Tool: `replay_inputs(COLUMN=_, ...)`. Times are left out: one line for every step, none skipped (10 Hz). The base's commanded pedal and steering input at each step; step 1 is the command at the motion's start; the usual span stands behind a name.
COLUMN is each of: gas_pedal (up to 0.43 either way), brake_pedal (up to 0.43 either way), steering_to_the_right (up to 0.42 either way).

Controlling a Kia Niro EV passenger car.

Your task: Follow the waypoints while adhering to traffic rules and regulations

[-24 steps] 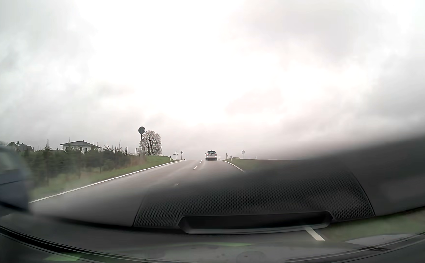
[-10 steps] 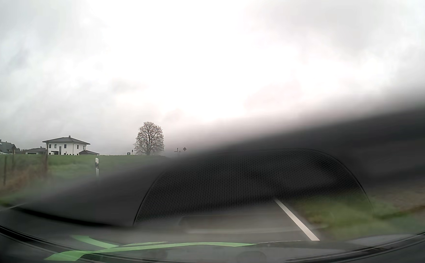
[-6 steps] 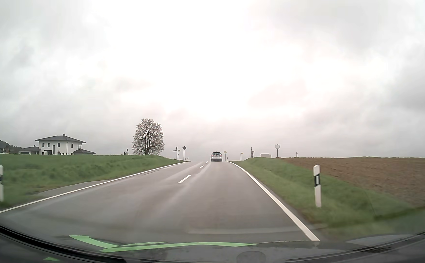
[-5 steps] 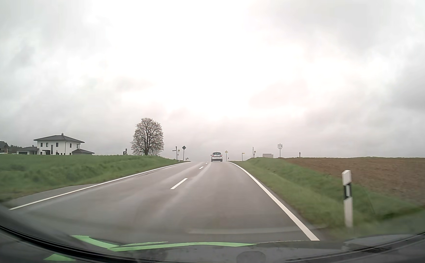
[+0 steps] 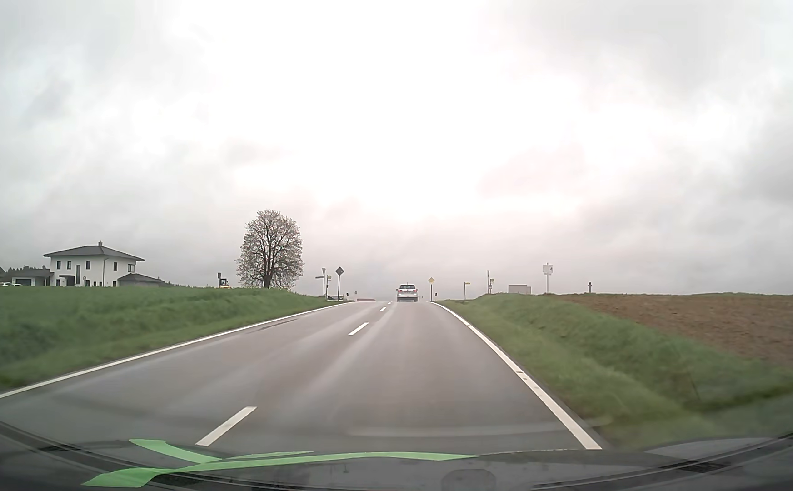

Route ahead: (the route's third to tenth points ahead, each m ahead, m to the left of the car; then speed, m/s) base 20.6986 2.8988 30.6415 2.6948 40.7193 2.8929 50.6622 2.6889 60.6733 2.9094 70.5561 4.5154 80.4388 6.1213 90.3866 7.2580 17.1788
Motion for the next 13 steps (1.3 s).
replay_inputs(gas_pedal=0.118, brake_pedal=0.000, steering_to_the_right=-0.010)
replay_inputs(gas_pedal=0.150, brake_pedal=0.000, steering_to_the_right=-0.009)
replay_inputs(gas_pedal=0.157, brake_pedal=0.000, steering_to_the_right=-0.009)
replay_inputs(gas_pedal=0.189, brake_pedal=0.000, steering_to_the_right=-0.009)
replay_inputs(gas_pedal=0.189, brake_pedal=0.000, steering_to_the_right=-0.009)
replay_inputs(gas_pedal=0.189, brake_pedal=0.000, steering_to_the_right=-0.009)
replay_inputs(gas_pedal=0.189, brake_pedal=0.000, steering_to_the_right=-0.009)
replay_inputs(gas_pedal=0.189, brake_pedal=0.000, steering_to_the_right=-0.009)
replay_inputs(gas_pedal=0.150, brake_pedal=0.000, steering_to_the_right=-0.009)
replay_inputs(gas_pedal=0.130, brake_pedal=0.000, steering_to_the_right=-0.009)
replay_inputs(gas_pedal=0.110, brake_pedal=0.000, steering_to_the_right=-0.009)
replay_inputs(gas_pedal=0.110, brake_pedal=0.000, steering_to_the_right=-0.008)
replay_inputs(gas_pedal=0.098, brake_pedal=0.000, steering_to_the_right=-0.005)
